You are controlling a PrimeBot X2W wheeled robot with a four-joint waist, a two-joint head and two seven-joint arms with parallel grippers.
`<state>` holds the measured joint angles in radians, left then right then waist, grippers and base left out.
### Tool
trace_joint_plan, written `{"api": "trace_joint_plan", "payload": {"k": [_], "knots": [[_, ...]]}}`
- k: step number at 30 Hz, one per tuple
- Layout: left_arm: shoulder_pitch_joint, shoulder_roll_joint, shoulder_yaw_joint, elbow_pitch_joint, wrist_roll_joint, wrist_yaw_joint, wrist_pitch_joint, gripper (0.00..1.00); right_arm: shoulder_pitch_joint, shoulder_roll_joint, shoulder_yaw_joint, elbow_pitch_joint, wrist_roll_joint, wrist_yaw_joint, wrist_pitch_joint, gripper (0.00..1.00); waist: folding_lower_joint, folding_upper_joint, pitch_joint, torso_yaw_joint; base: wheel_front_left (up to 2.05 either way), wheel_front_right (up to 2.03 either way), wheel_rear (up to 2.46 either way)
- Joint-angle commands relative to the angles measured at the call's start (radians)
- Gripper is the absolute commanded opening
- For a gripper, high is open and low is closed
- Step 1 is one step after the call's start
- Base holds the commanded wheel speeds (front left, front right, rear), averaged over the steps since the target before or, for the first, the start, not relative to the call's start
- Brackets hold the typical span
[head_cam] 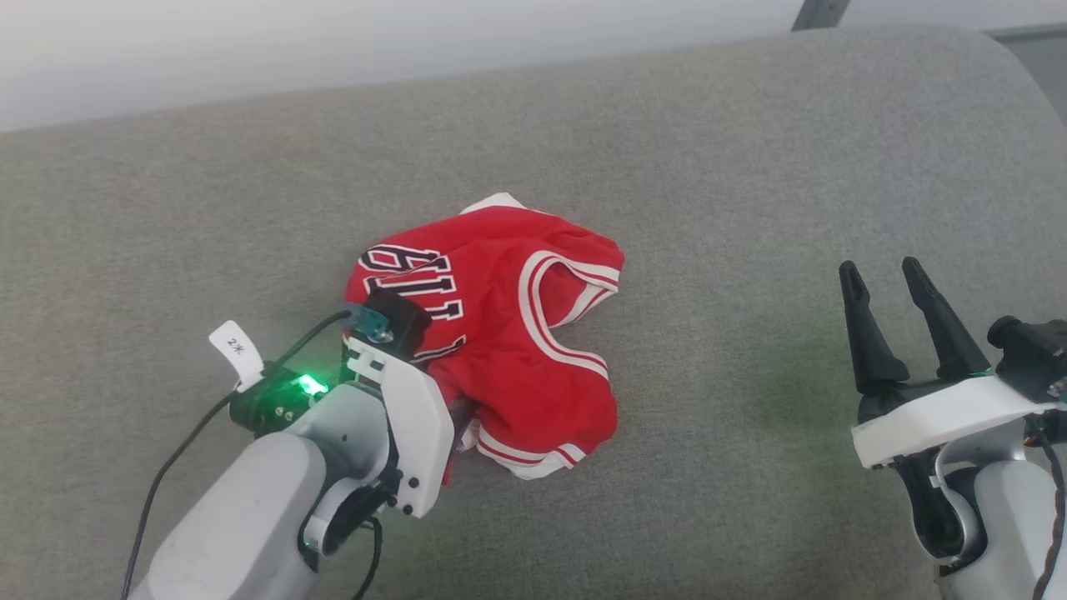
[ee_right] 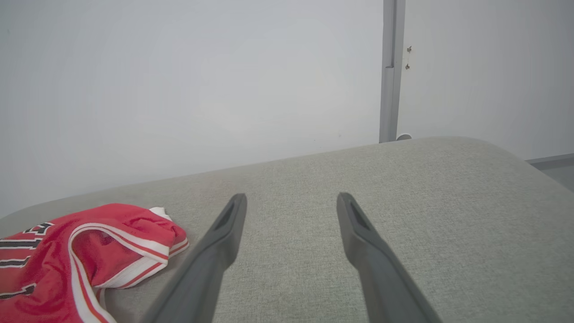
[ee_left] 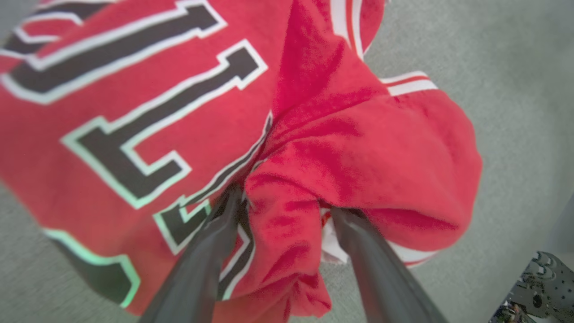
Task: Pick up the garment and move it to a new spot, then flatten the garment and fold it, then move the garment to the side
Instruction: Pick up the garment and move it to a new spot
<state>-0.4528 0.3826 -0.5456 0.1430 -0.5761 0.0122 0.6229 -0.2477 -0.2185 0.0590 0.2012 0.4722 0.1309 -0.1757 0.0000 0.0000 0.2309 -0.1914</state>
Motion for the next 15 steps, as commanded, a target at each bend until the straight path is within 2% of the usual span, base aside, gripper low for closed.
{"api": "trace_joint_plan", "payload": {"k": [1,7,15], "knots": [[-0.008,0.0,0.01,-0.001,-0.012,-0.005,-0.021,1.0,0.001,-0.004,-0.001,0.004,0.004,0.0,-0.001,1.0,0.0,0.0,-0.013,0.012,0.0,0.0,0.0],[0.026,0.024,0.052,-0.034,-0.014,-0.01,-0.127,1.0,0.023,-0.013,-0.014,0.003,0.0,0.0,0.007,1.0,0.0,0.0,-0.063,0.051,0.0,0.0,0.0],[0.117,0.073,0.154,-0.074,-0.006,0.012,-0.344,1.0,0.071,-0.013,-0.043,-0.004,-0.01,0.0,0.023,1.0,0.0,0.0,-0.138,0.105,0.0,0.0,0.0]]}}
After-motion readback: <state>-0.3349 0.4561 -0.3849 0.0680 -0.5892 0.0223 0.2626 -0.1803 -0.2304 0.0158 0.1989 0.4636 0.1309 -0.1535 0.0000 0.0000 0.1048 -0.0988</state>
